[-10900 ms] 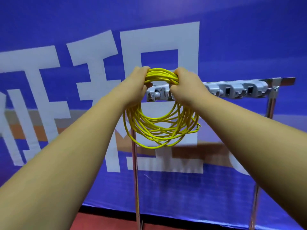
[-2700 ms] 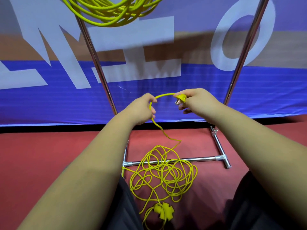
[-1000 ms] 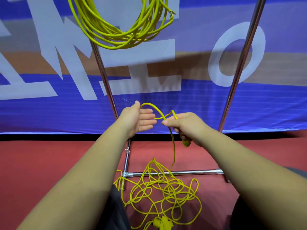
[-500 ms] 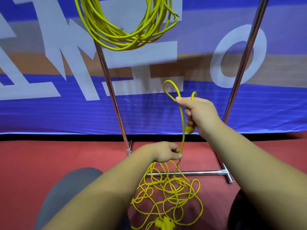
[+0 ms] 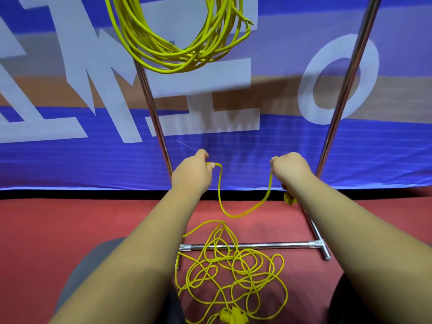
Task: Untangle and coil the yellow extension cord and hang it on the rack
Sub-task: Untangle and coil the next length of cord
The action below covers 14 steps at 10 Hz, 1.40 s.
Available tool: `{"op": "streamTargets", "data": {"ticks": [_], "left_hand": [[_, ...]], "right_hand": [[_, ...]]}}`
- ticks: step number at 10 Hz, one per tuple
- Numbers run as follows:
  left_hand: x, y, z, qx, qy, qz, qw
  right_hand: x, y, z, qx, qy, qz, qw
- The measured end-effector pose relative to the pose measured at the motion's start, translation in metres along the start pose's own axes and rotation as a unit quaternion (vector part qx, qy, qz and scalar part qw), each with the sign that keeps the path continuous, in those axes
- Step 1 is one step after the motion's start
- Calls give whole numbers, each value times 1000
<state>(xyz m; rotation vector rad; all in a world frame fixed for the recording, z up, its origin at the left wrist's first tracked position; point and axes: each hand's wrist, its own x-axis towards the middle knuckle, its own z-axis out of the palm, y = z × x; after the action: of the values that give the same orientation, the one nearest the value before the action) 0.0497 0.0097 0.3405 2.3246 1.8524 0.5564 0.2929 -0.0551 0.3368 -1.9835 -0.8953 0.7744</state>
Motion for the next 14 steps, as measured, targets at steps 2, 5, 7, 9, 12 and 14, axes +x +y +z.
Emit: {"op": "streamTargets", "data": {"ticks": [2,5,7,9,12,14], "left_hand": [[7,-10,0,134,-93,68,984],[-10,5,-35,-274,-474,151,823],[-5,2,-39,-333,-276,167,886],[4,-15,-29,-109,-216,135,961],[8,-14,-23,-69,-170,-62,981],[10,-10,-19,-376,-152,-219,887]], "right_hand": [[1,1,0,93,6,1,996],[-17,-7,8,126,-116,-54,984],[-28,-12,9,83,-214,-78,970],[-30,-13,11,76,-223,-73,969],[-12,3,12,-37,-68,27,997],[-17,3,18,5,-96,22,995]]}}
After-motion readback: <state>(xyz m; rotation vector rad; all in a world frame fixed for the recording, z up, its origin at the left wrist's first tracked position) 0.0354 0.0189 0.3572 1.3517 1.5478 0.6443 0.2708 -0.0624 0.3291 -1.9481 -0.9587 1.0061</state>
